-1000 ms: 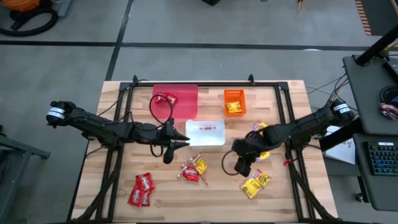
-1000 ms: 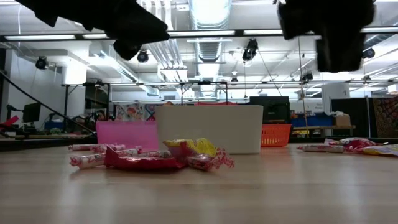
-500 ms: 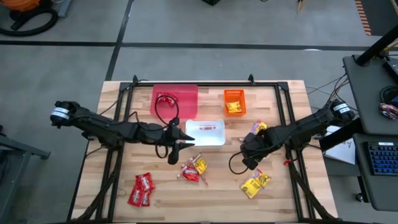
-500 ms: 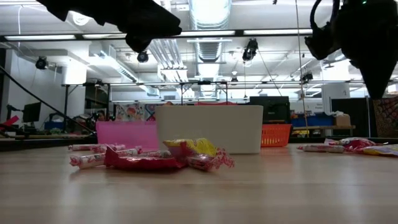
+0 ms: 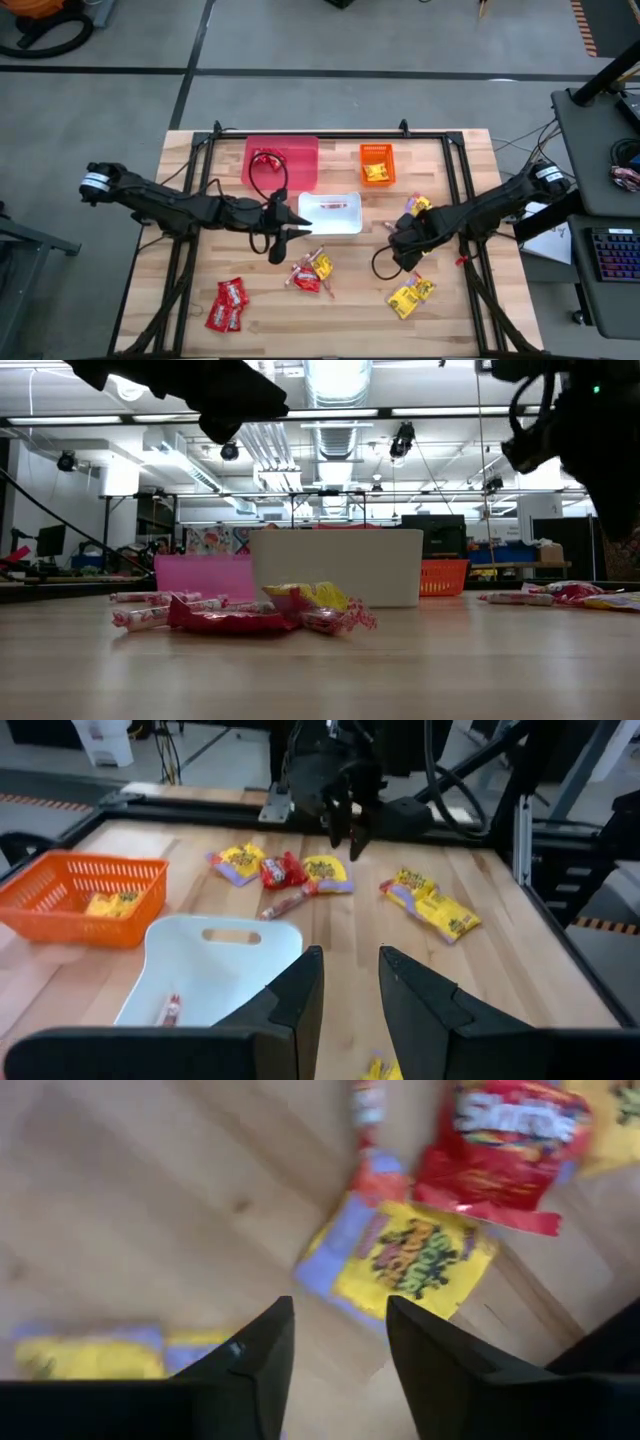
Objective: Sort candy
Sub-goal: Put the yellow candy into the orange bin
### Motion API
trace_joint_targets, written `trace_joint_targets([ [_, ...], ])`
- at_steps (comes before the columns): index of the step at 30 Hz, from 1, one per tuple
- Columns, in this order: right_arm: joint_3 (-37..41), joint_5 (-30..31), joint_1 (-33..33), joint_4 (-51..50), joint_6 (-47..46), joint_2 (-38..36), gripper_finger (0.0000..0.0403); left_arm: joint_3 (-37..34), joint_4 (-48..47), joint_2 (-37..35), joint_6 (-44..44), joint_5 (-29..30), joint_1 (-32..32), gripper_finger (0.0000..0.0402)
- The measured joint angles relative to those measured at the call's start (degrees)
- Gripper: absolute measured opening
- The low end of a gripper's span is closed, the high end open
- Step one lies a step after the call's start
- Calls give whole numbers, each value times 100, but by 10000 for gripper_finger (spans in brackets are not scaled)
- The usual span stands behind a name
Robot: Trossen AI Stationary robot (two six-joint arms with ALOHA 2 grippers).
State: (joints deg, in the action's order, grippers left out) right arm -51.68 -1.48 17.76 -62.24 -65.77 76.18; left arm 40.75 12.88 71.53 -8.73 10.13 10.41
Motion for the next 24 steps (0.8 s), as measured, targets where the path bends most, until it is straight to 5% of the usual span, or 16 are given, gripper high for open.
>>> trace_joint_targets([
  [13, 861, 222, -55, 856, -868, 118, 210, 3, -742, -291, 207, 1269, -6, 84],
  [24, 1157, 363, -66, 1455, -921, 362, 210, 3, -754, -304, 312, 1349, -115, 84],
])
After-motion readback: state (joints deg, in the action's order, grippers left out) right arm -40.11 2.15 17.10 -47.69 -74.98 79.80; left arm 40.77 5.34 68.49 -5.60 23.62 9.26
